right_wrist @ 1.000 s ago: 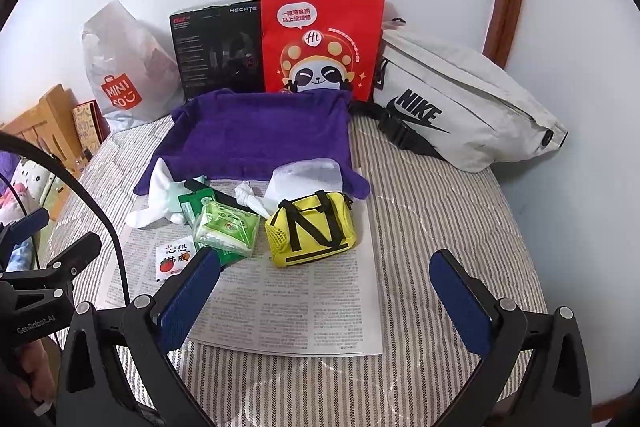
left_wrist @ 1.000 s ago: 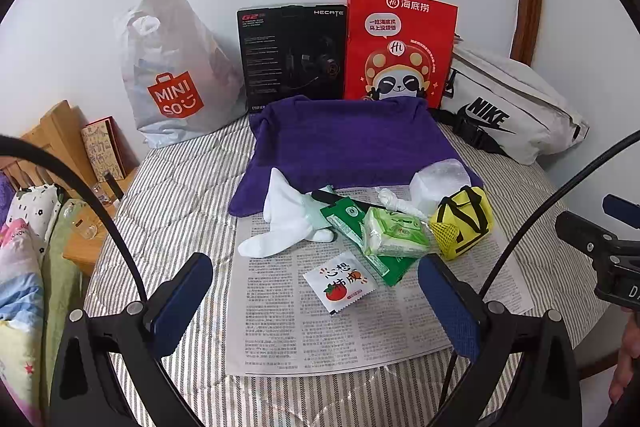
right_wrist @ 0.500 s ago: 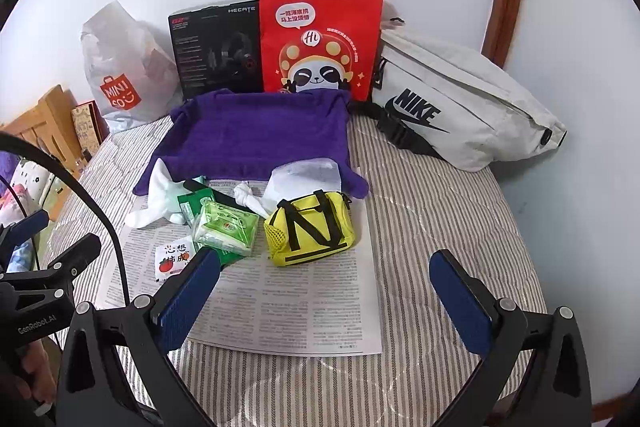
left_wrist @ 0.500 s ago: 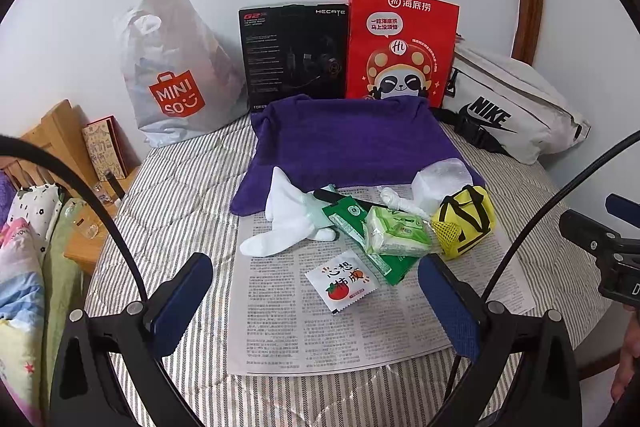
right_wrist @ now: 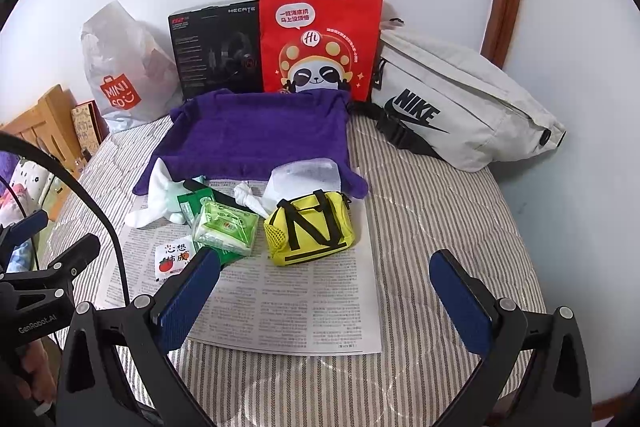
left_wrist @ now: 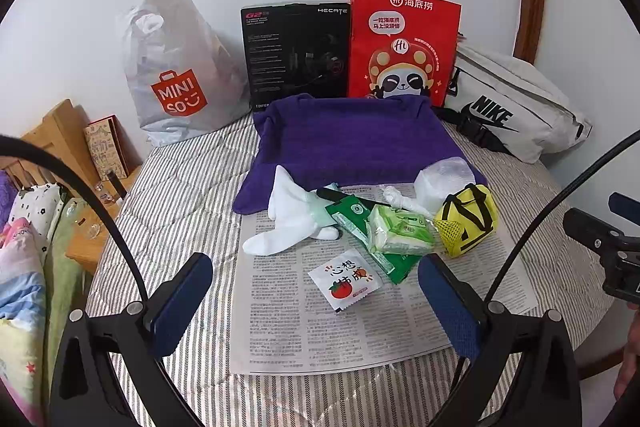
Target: Organize soft objects
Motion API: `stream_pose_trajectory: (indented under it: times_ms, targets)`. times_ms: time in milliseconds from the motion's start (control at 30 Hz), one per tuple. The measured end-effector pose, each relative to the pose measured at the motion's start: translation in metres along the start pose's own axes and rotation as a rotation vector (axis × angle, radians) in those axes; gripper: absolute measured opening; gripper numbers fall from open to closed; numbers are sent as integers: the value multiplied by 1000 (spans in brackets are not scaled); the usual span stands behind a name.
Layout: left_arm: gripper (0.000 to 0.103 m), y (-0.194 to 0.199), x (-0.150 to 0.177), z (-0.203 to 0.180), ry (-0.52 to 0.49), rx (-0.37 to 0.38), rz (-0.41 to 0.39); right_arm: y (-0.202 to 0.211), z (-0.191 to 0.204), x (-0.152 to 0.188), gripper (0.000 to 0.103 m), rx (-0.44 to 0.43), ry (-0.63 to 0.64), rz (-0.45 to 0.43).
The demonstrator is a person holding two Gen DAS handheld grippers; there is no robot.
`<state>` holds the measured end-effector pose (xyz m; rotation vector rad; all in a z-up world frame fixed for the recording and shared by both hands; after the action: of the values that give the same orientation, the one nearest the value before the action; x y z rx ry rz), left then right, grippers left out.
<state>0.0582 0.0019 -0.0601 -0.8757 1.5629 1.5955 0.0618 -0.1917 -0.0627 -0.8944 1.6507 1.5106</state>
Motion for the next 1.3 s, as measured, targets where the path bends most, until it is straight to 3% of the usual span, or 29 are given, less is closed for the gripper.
stream_pose_trajectory:
  times_ms: [433,700,900,1300]
  targets:
    - [103,-1,0,1,1,-2,-2,0,-1,0,103,-3,2,1]
    - [103,-5,1,6,9,-11,2,-8,5,1,103,-65,-5,-4]
    - [103,-21,8,12,30,-15,34,-36,-6,15,103,-60,-5,37]
    - [103,-54,29,20,42,-14,92,-121,8,55,103,-163,64,100]
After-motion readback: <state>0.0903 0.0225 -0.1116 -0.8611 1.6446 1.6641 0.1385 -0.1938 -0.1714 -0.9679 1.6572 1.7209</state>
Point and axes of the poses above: each gripper's, at about its wrist camera, not at the fingertips, and y roughly against the way its jaws point, z to its left, x to its underside, the point moved 9 cm from there along -y, roughly the way its jaws point, and after that the axes turned 15 degrees about -z, right-handed, at the moved point
